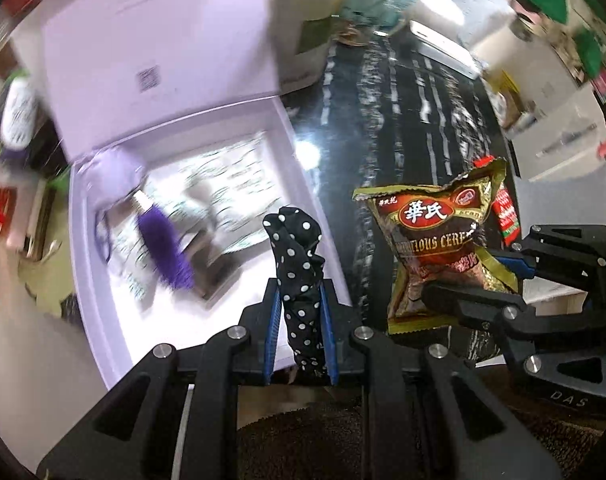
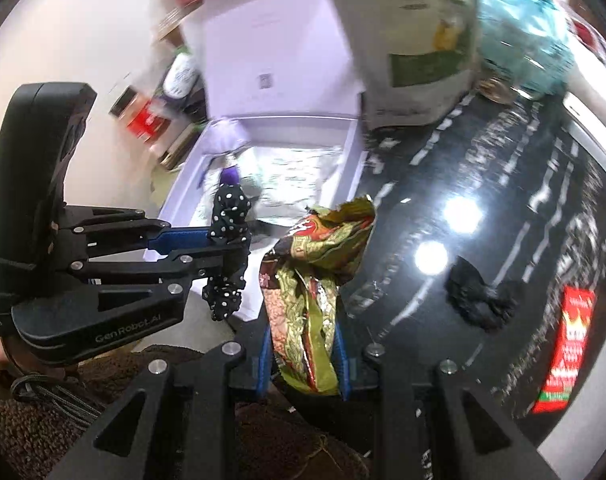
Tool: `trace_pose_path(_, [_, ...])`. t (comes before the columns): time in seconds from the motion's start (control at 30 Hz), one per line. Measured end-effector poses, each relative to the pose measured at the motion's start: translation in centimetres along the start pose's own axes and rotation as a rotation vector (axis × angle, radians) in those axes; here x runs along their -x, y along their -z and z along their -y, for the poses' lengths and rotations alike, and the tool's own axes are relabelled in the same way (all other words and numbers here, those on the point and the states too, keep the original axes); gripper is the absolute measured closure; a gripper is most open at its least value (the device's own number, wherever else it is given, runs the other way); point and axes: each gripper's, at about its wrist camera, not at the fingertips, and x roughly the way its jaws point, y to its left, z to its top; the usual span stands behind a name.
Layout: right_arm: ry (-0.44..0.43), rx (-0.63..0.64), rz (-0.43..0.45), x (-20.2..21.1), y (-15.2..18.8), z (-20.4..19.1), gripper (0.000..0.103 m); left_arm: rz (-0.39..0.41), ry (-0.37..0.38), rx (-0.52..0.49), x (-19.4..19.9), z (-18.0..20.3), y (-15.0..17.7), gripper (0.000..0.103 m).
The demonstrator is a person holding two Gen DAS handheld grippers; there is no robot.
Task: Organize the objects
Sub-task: 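Carry the polka-dot scrunchie and cereal bag with both grippers to the gift box, then lower both held items into the box and open both grippers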
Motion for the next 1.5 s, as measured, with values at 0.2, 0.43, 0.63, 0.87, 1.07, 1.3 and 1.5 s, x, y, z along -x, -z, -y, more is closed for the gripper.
trace_pose_path(0.2, [-0.032, 0.083, -0.036, -1.4, -1.4, -1.9, 0.078, 0.006, -0.024, 0.075, 0.3, -2.7, 1.1, 0.085])
trace_pose_path(0.43, [-0.061, 0.148, -0.085, -3.4, -2.7, -3.6, 0.078, -0.014, -0.036, 0.147, -0.3, -5.5, 1.8, 0.085])
trace_pose_path(0.63, [-0.079, 0.164, -0.118, -5.0, -3.6, -4.2, 0.078, -0.04, -0.04, 0.18, -1.0, -7.6, 1.9, 0.085])
trace_pose_path(0.87, [-0.093, 0.163, -0.157, -6.6, -4.6, -4.5, 0.078, -0.082, -0.032, 0.199, -2.6, -9.3, 1.7, 0.085])
trace_pose_path(1.07, [-0.1, 0.172, -0.197, -8.3, -5.1, -5.0, 0.078, -0.12, -0.033, 0.219, -4.2, -11.0, 1.7, 0.085])
trace_pose_path(1.3, [-0.104, 0.167, -0.234, -9.6, -5.5, -5.1, 0.078, -0.158, -0.02, 0.24, -6.2, -12.5, 1.6, 0.085])
trace_pose_path(1.5, [-0.106, 0.168, -0.251, -10.2, -6.0, -5.3, 0.078, -0.179, -0.008, 0.246, -7.3, -13.3, 1.0, 0.085])
